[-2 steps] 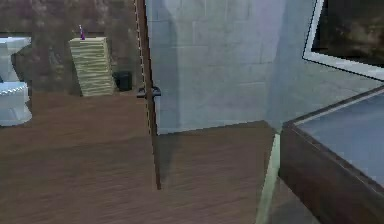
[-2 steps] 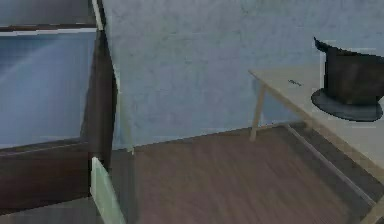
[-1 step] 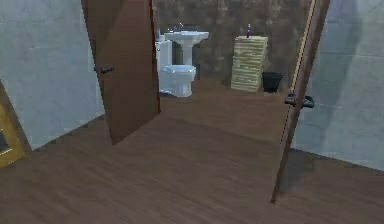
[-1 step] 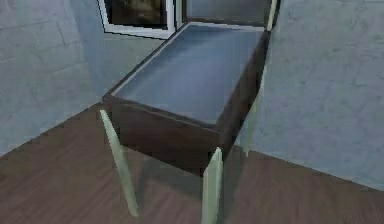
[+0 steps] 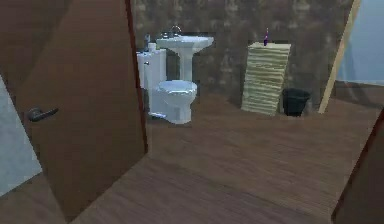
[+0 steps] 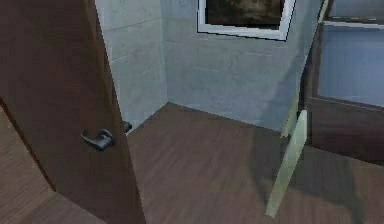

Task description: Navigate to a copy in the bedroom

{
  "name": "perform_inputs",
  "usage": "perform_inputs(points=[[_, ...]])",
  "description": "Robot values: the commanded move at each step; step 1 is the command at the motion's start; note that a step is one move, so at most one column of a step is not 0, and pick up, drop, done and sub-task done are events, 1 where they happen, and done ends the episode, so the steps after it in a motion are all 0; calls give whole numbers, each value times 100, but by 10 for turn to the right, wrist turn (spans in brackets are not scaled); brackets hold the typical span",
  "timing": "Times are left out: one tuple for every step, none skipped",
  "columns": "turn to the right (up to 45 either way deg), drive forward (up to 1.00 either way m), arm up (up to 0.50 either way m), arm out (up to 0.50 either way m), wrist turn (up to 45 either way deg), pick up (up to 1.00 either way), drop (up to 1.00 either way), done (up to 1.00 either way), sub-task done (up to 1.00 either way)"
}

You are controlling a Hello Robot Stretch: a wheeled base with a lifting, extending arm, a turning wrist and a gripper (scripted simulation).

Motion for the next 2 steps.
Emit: perform_inputs(points=[[-150, 0, 0, 0, 0, 0, 0, 0, 0], [0, 20, 0, 0, 0, 0, 0, 0, 0]])
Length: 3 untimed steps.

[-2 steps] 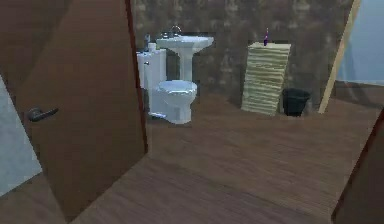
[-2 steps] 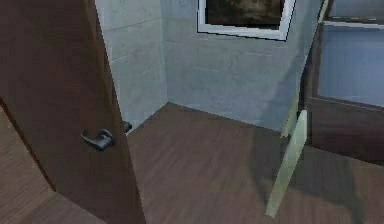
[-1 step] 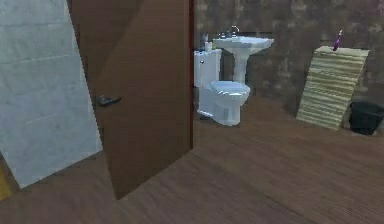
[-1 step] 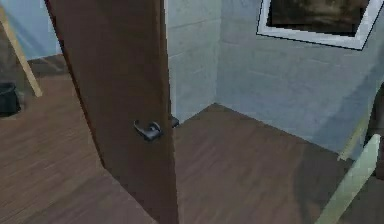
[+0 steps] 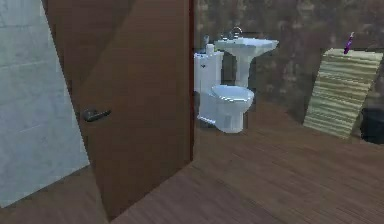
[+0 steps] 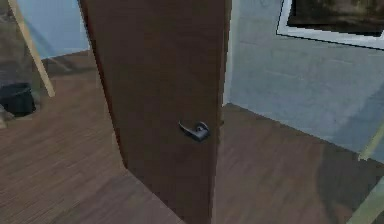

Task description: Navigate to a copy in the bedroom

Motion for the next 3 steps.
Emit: perform_inputs(points=[[390, 0, 0, 0, 0, 0, 0, 0, 0], [0, 60, 0, 0, 0, 0, 0, 0, 0], [210, 0, 0, 0, 0, 0, 0, 0, 0]])
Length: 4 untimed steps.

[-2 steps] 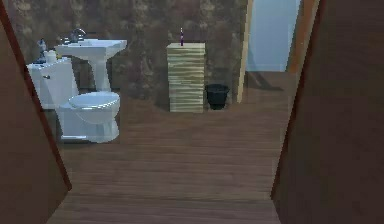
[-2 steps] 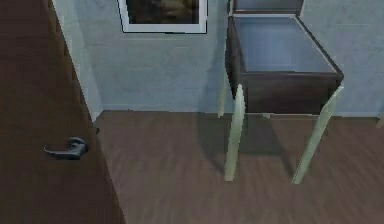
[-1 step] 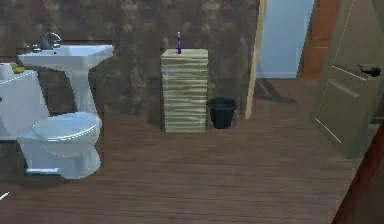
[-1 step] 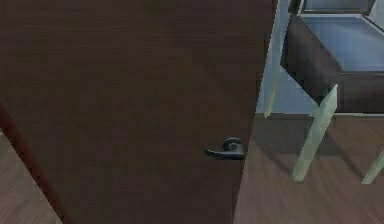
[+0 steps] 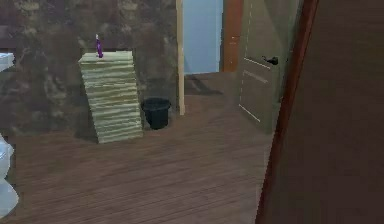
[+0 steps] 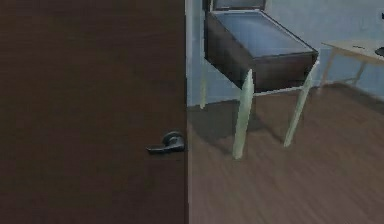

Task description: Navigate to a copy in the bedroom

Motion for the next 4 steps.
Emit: perform_inputs(points=[[30, 0, 0, 0, 0, 0, 0, 0, 0], [0, 90, 0, 0, 0, 0, 0, 0, 0], [0, 100, 0, 0, 0, 0, 0, 0, 0], [0, 100, 0, 0, 0, 0, 0, 0, 0]])
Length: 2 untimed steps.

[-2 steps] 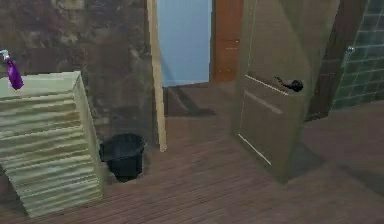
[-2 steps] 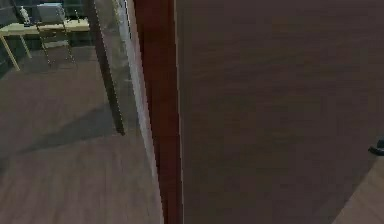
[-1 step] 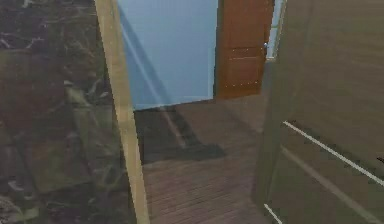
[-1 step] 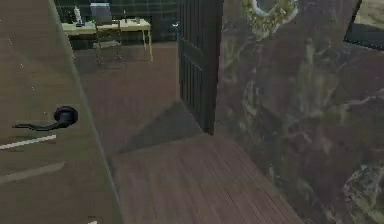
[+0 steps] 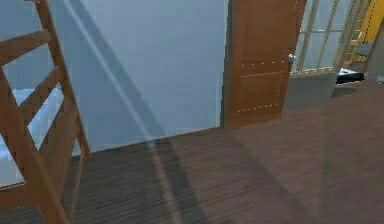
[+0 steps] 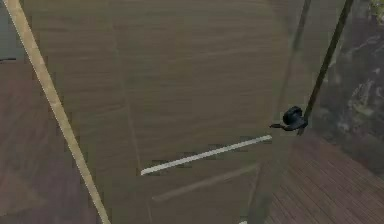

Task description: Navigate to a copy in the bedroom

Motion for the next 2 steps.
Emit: perform_inputs(points=[[-120, 0, 0, 0, 0, 0, 0, 0, 0], [0, 30, 0, 0, 0, 0, 0, 0, 0]])
